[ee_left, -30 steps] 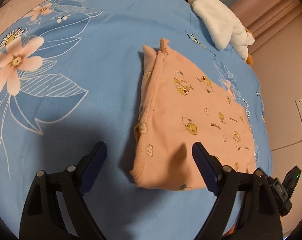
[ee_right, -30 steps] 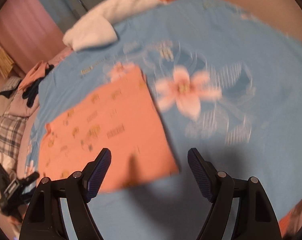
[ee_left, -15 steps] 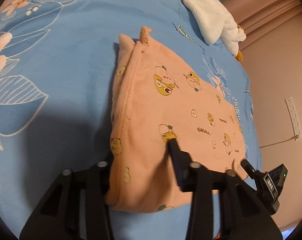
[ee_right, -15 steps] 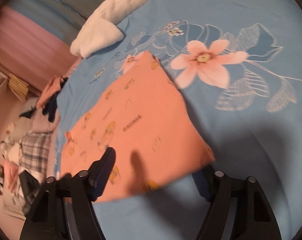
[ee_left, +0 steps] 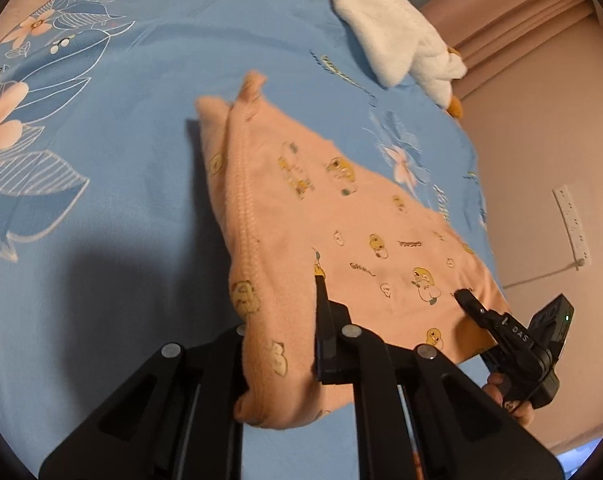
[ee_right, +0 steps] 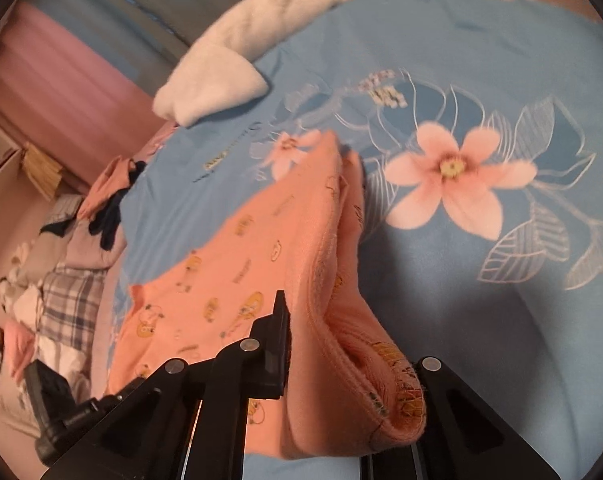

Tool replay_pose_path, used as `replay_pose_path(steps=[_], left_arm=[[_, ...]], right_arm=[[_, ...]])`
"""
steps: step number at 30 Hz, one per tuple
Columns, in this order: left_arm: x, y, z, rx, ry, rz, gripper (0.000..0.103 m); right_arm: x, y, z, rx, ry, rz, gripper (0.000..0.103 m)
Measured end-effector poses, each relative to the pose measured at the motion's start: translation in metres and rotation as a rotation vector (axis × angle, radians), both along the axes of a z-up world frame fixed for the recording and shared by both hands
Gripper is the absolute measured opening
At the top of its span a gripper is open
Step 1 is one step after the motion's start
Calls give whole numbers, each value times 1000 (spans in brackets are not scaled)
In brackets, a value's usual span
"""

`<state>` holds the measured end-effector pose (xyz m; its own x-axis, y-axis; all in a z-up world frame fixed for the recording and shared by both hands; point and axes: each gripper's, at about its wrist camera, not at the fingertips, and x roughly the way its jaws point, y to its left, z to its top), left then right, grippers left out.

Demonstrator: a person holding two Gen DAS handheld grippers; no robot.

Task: Fold small clothes

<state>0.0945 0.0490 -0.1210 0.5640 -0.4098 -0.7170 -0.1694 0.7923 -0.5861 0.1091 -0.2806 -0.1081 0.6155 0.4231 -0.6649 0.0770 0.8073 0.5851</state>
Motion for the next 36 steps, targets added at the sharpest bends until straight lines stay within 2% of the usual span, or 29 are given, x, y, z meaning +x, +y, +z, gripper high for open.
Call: replay_pose_path(steps=[6,10,12,13,20,23,26,28,31,33,34,36], left_arm=[[-36,-16,1,-35,29,-32,10],[-49,-25,-16,47,84,-48,12],[-50,-25,-24,60,111,-46,13],[-50,-25,-24,63,111,-44,16],[-50,-22,-12,117,119,-29,20],[-58,-21,12,185,74,8,24],[-66,-13,44,227,-34,62,36],[-64,-16,56,197,-89,28,35],[-47,-35,51,85,-108,-76,34],[-32,-61,34,21,-91,-163,28],[-26,-72,27,14,-74,-190,22],[-14,-95,6,-14,-25,-248,20]], right_arm=[[-25,-9,17,-90,26,16,13],[-34,-10,14,-122,42,26,13],[-31,-8,8,-149,60,31,13],[-29,-5,6,-175,69,33,13],[-24,14,15,-303,42,63,13],[-23,20,23,-328,19,82,13],[-21,22,25,-346,21,89,13],[-22,24,24,-347,24,91,13],[-23,23,24,-342,20,93,13],[-24,23,26,-334,12,96,13],[-25,22,26,-329,6,100,13],[-25,23,27,-325,2,106,13]])
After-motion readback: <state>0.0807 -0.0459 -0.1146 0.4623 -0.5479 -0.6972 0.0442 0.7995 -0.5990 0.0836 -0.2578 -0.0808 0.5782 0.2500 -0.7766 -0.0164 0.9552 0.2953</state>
